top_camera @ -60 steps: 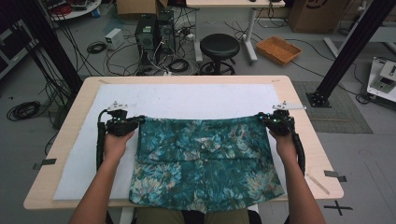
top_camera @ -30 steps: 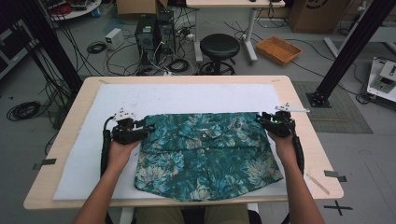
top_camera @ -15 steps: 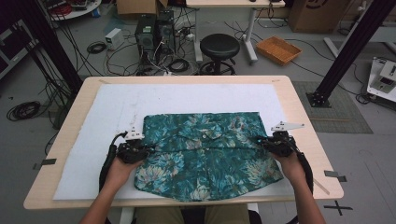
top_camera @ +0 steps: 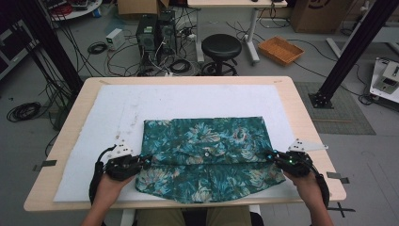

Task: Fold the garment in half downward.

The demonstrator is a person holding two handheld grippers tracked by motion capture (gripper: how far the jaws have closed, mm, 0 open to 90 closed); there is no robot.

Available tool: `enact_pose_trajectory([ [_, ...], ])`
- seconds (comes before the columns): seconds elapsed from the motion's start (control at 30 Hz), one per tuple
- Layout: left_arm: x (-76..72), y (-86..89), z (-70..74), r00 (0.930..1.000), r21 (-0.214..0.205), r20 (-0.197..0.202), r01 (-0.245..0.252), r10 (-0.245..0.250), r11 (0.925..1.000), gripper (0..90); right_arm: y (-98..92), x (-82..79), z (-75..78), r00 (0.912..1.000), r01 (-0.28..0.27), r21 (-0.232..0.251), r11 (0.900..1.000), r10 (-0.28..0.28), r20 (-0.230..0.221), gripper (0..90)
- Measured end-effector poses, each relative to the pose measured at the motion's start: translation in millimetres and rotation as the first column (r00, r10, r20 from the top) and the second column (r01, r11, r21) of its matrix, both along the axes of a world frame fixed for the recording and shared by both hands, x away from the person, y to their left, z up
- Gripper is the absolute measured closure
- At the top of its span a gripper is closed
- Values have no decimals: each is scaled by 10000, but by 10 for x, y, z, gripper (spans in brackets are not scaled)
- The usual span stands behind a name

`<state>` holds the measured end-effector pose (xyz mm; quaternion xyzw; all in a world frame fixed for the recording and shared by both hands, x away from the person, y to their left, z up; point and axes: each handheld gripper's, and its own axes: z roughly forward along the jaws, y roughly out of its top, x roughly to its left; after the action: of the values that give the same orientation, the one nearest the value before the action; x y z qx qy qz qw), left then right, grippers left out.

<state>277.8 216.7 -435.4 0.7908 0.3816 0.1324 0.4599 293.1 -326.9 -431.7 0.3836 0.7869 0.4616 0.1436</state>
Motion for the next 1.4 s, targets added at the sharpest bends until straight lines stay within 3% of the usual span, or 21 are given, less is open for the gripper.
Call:
enact_pose_trajectory([
  [0.17, -48, 0, -48, 9996, 22, -86, 260, -260, 9997, 825, -26, -58, -51, 9999, -2, -57, 10000, 1, -107, 863],
  [0.23, -15, 16, -45, 9999, -307, -56, -140, 138, 9994, 572, -28, -42, -40, 9999, 109, 105, 9999, -108, -123, 719],
  [0.27, 7, 39, -28, 9993, -532, 34, -377, 380, 9979, 516, -34, -24, -25, 9998, 183, 288, 9994, -182, -54, 688],
  [0.33, 72, 89, 20, 9950, -910, 263, -940, 967, 9914, 465, -51, 18, 20, 9980, 618, 575, 9964, -625, 116, 592],
  [0.43, 240, 160, 77, 9806, -1154, 322, -1885, 1933, 9753, 432, -74, 138, 78, 9902, 1344, 815, 9876, -1369, 267, 548],
  [0.53, 475, 183, 46, 9612, -849, -301, -2757, 2741, 9575, 432, -51, 333, 73, 9742, 2252, 364, 9736, -2255, 40, 513],
  [0.6, 618, 153, -18, 9514, -438, -655, -3040, 3009, 9517, 432, -11, 484, 27, 9628, 2693, -122, 9630, -2695, -206, 481],
  [0.73, 801, 70, -129, 9432, 337, -997, -3150, 3168, 9485, 432, 115, 724, -72, 9509, 2949, -1002, 9503, -3021, -667, 413],
  [0.8, 829, 44, -154, 9419, 432, -910, -3206, 3233, 9462, 435, 165, 811, -106, 9465, 2965, -1254, 9468, -3088, -937, 400],
  [0.9, 820, 20, -163, 9421, 455, -723, -3248, 3274, 9447, 519, 202, 876, -145, 9426, 2999, -1510, 9419, -3170, -1047, 445],
  [1.0, 794, -19, -162, 9550, 707, -525, -2880, 2919, 9550, 726, 191, 878, -162, 9399, 3070, -1761, 9353, -3270, -981, 559],
  [1.03, 783, -40, -160, 9591, 840, -401, -2762, 2802, 9574, 826, 187, 872, -159, 9389, 3086, -1752, 9349, -3289, -1011, 633],
  [1.07, 774, -58, -158, 9577, 902, -376, -2810, 2852, 9555, 856, 183, 868, -158, 9418, 2966, -1646, 9407, -3167, -1126, 668],
  [1.1, 772, -59, -158, 9555, 829, -447, -2872, 2915, 9543, 865, 181, 859, -156, 9417, 2969, -1612, 9412, -3166, -1140, 762],
  [1.13, 775, -51, -158, 9541, 758, -495, -2914, 2955, 9536, 869, 174, 857, -159, 9453, 2811, -1353, 9501, -2984, -1316, 866],
  [1.17, 775, -51, -158, 9541, 758, -495, -2914, 2955, 9536, 871, 175, 857, -160, 9477, 2718, -1239, 9543, -2878, -1377, 870],
  [1.2, 791, -27, -157, 9448, 375, -800, -3158, 3178, 9481, 871, 182, 857, -155, 9483, 2715, -1310, 9535, -2883, -1324, 878],
  [1.27, 823, -20, -148, 9376, 119, -785, -3388, 3387, 9408, 873, 187, 865, -148, 9507, 2790, -1431, 9496, -2941, -978, 881],
  [1.4, 983, -86, -100, 9354, 32, -813, -3451, 3442, 9386, 873, 151, 926, -114, 9468, 3138, -1133, 9427, -3196, -376, 882],
])
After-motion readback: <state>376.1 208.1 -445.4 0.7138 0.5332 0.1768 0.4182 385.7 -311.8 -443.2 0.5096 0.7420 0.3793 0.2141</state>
